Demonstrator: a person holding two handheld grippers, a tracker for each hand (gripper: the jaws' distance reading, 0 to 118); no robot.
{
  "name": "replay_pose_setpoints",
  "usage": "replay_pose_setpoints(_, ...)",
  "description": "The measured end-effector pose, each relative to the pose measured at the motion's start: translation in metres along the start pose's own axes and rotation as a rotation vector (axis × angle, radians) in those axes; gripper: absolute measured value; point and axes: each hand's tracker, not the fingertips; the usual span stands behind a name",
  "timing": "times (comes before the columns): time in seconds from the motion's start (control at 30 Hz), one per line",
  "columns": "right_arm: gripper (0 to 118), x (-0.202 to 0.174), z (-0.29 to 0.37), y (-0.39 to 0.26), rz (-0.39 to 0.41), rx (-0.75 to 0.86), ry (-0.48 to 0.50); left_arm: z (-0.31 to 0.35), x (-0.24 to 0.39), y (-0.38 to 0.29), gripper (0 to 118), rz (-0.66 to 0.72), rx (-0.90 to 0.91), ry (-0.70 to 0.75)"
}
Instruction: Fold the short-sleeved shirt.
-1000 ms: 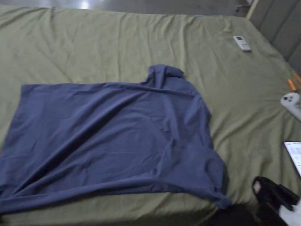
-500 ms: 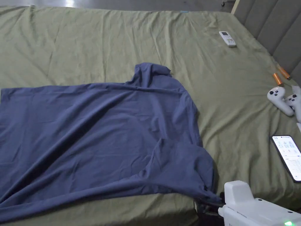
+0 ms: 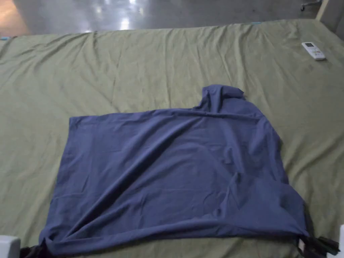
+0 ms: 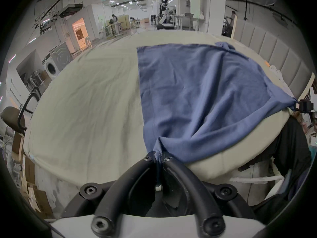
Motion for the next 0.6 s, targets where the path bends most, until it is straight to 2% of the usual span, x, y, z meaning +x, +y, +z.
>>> replay_pose_setpoints(0.1, 7, -0.007, 0.009, 0.028, 0.024, 0.064, 0.005, 0.01, -0.008, 0.022, 6, -0.073, 0.07, 0.03)
replay_pose_setpoints(0.23, 7, -0.017, 0.005, 0.072, 0.038, 0.116, 0.015, 0.016, -0.025, 0.072, 6, -0.016, 0.17, -0.013)
replay_pose_setpoints(0.37, 7, -0.017, -0.036, 0.124, 0.074, 0.136, 0.017, -0.018, -0.041, 0.128, 6, -0.005, 0.185, -0.017)
replay_pose_setpoints(0.47, 6, -0.009, -0.08, 0.167, 0.04, 0.126, 0.037, -0.052, -0.05, 0.165, 6, 0.007, 0.164, -0.007)
replay_pose_setpoints(0.6, 6, 0.0, -0.145, 0.206, 0.001, 0.079, 0.026, -0.1, -0.06, 0.195, 6, 0.091, 0.104, 0.014)
